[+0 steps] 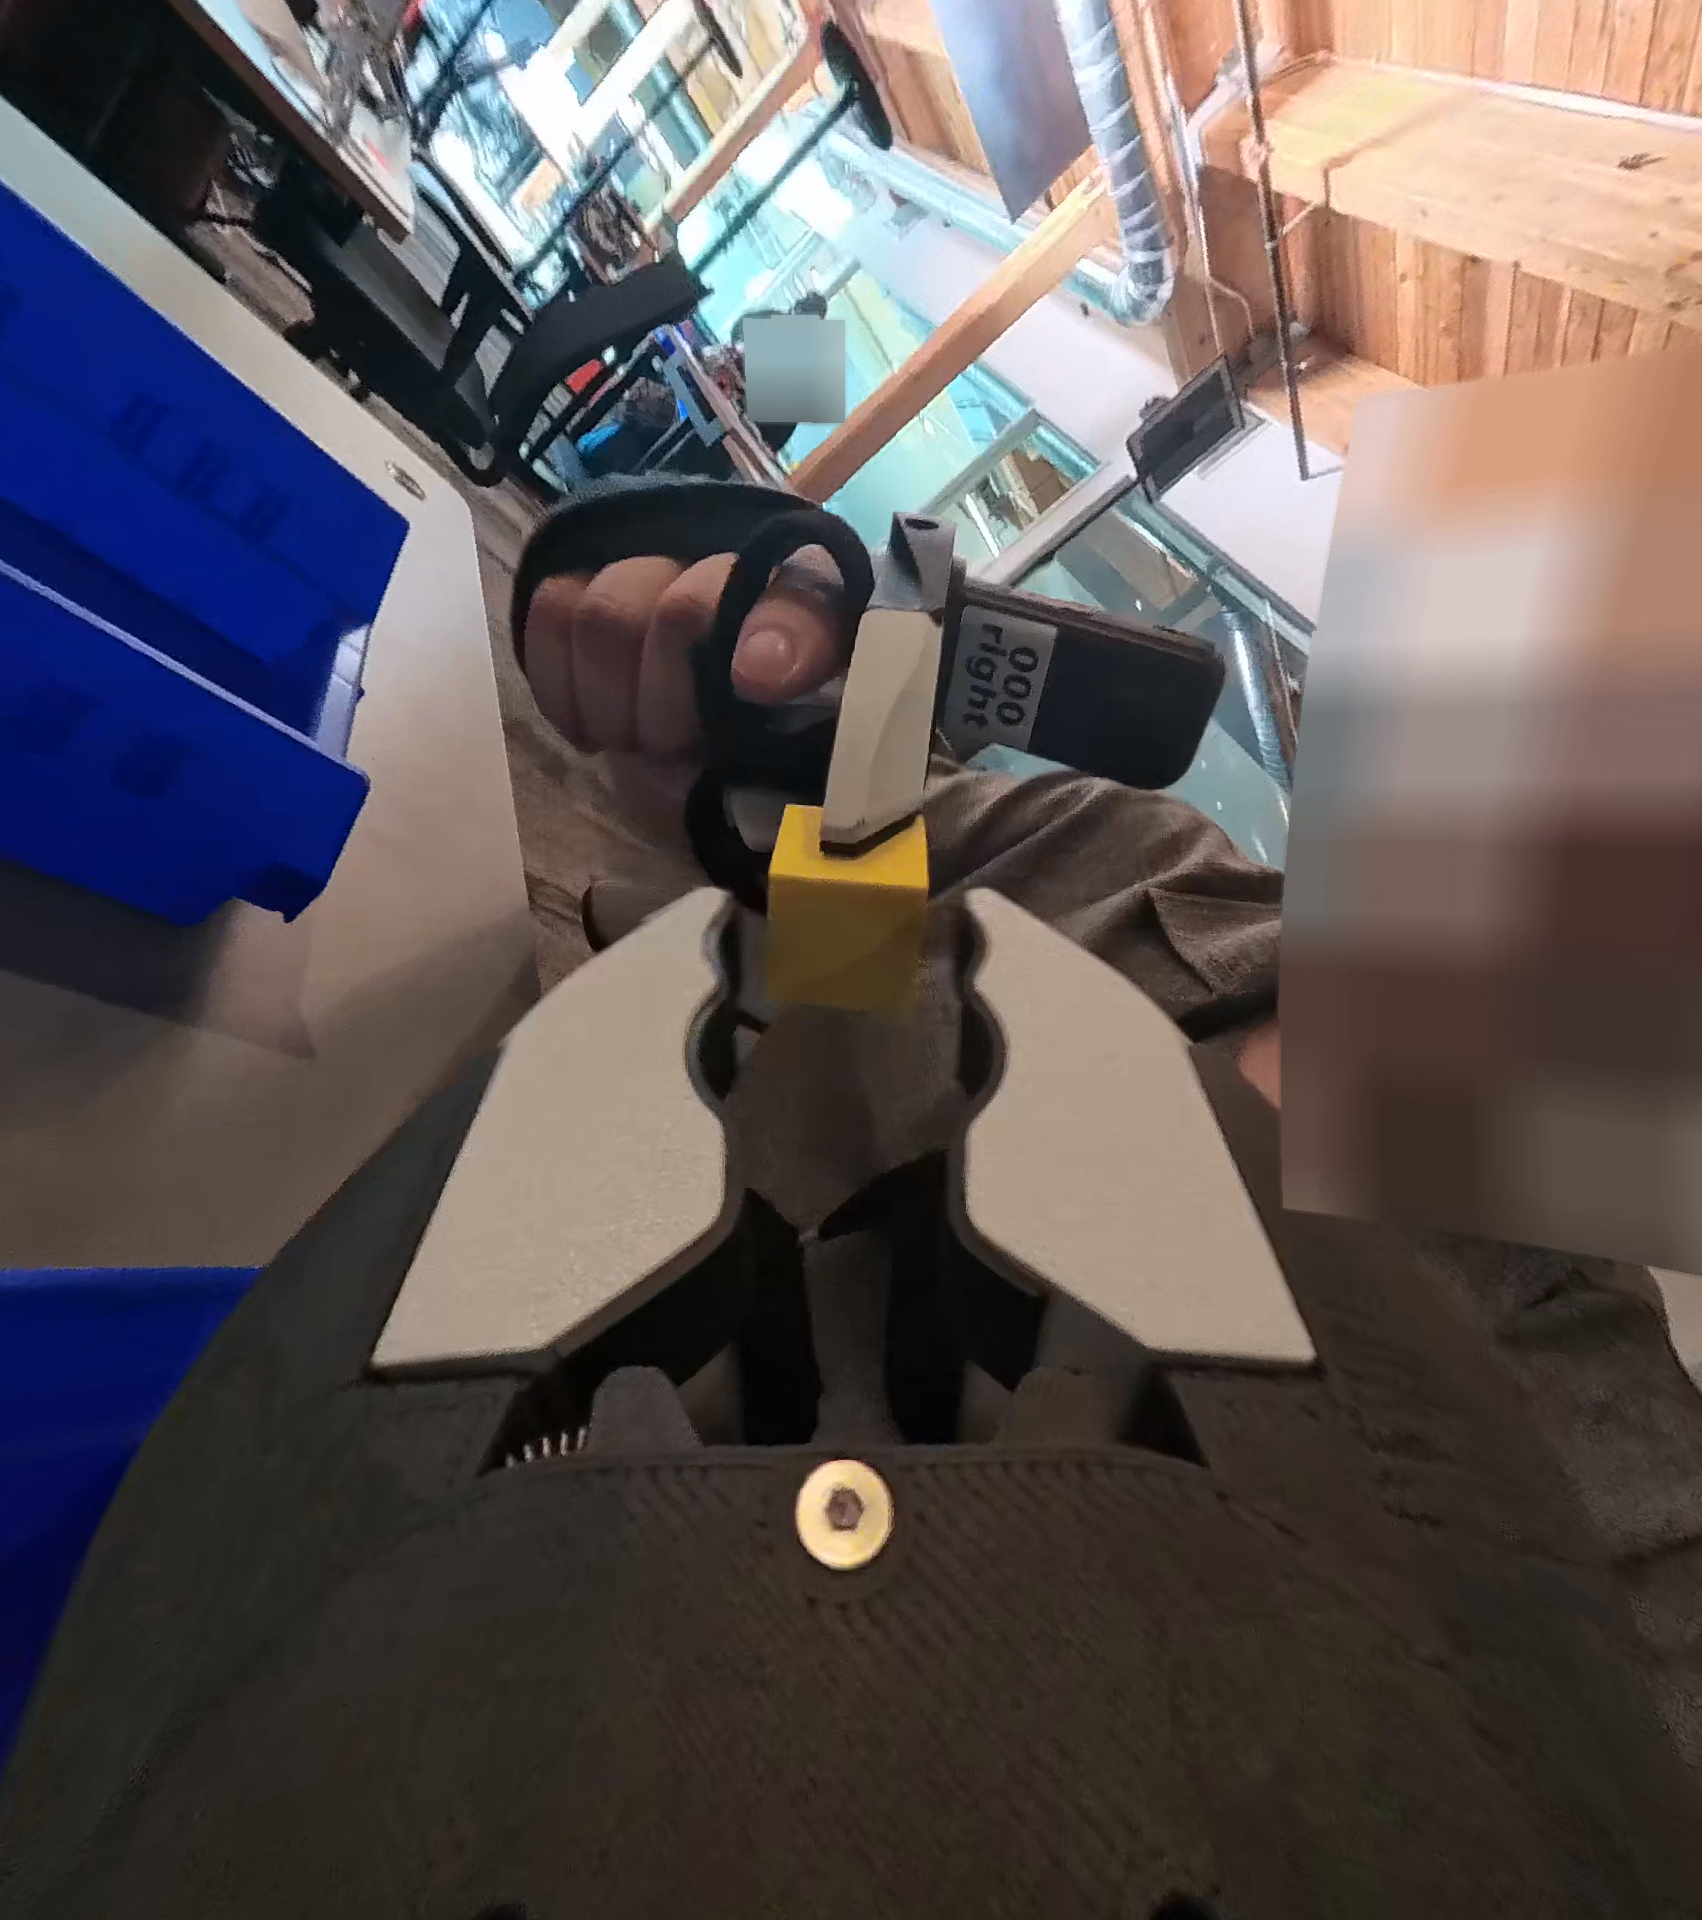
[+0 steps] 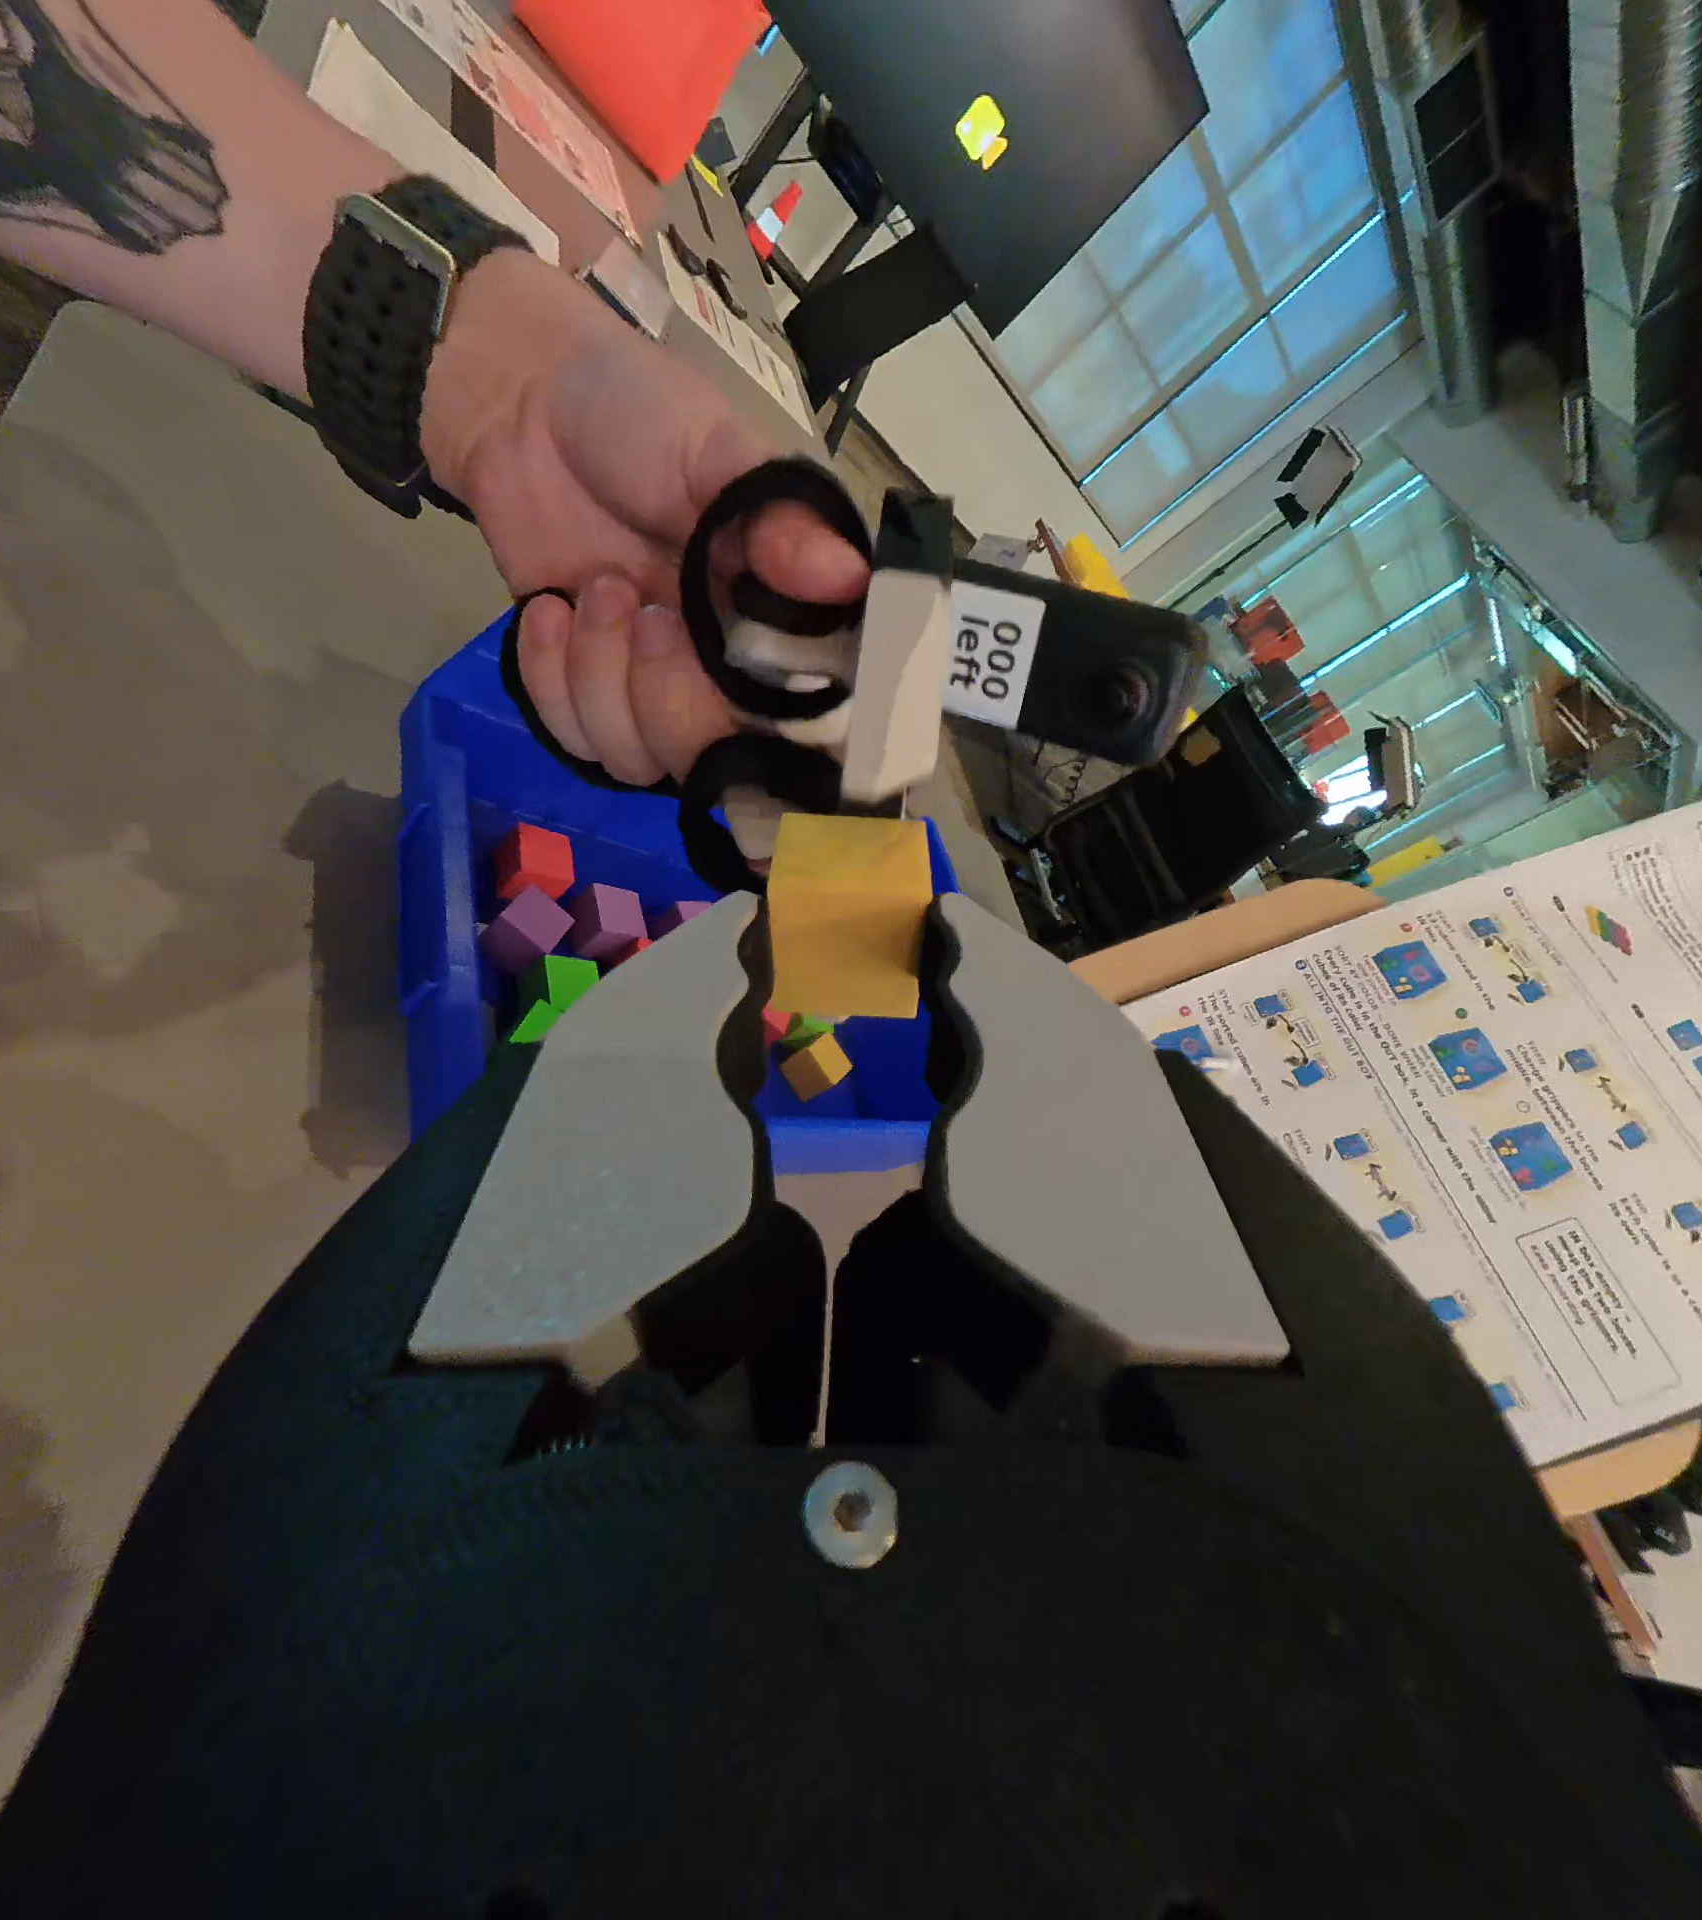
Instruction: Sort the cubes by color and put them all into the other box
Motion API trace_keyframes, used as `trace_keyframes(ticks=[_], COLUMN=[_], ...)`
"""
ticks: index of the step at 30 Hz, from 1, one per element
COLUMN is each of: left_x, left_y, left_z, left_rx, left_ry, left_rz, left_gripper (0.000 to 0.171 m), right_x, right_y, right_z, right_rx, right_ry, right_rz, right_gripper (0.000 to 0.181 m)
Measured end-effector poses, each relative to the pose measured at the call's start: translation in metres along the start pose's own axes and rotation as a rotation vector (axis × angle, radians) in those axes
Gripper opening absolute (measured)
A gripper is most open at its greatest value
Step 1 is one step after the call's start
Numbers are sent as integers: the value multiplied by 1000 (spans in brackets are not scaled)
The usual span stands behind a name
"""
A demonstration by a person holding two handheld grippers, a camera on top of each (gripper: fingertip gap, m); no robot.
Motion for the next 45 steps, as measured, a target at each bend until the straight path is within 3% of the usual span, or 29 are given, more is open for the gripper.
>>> trace_keyframes(ticks=[2,4,6,10,14,19,25,38,45], left_x=[-10,-24,-37,-49,-56,-69,-82,-84,-83], left_y=[5,8,7,0,-5,-9,-13,-13,-13], left_z=[2,1,1,11,28,38,48,45,46], left_rx=[26,57,95,201,294,314,333,336,338], left_ry=[30,124,241,455,579,690,720,707,719], left_rz=[49,94,124,153,209,224,274,273,269], left_gripper=[47,47,45,39,36,32,31,29,28], right_x=[-10,-23,-38,-58,-66,-62,-60,-64,-65], right_y=[-12,-43,-89,-212,-313,-380,-409,-430,-430], right_z=[9,33,67,99,80,54,48,53,62], right_rx=[13,59,161,345,313,213,218,240,240], right_ry=[-17,-41,-37,164,438,645,681,651,610], right_rz=[-50,-177,-335,-818,-1173,-1353,-1438,-1501,-1529], right_gripper=[27,27,27,27,28,28,28,29,43])
Point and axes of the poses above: each gripper's, where its closed fingertips meet, x out along the fingers, y out of its top, z = x × y across the jaws, the point moved 1 cm from there along -x, back along the fingers, and after that the axes turned 14 degrees about -z, right-handed, at the moved point
